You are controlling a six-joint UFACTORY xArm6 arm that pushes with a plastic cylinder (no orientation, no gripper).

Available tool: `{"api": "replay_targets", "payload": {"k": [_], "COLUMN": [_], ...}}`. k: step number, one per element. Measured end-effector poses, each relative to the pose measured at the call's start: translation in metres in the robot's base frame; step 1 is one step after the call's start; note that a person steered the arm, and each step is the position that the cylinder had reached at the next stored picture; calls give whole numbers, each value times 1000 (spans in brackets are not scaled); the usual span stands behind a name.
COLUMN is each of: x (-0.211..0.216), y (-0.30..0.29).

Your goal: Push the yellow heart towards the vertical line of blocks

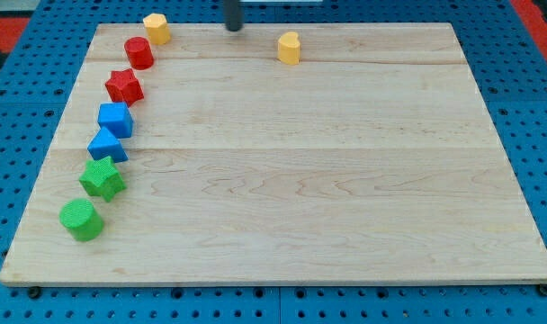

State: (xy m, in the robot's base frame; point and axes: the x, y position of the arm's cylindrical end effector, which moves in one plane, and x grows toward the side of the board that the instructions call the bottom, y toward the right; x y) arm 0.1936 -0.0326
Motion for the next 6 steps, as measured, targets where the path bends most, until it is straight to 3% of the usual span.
{"api": "replay_targets", "payload": {"k": [2, 3, 6], "x": [6, 36, 44], "y": [118, 119, 74]}}
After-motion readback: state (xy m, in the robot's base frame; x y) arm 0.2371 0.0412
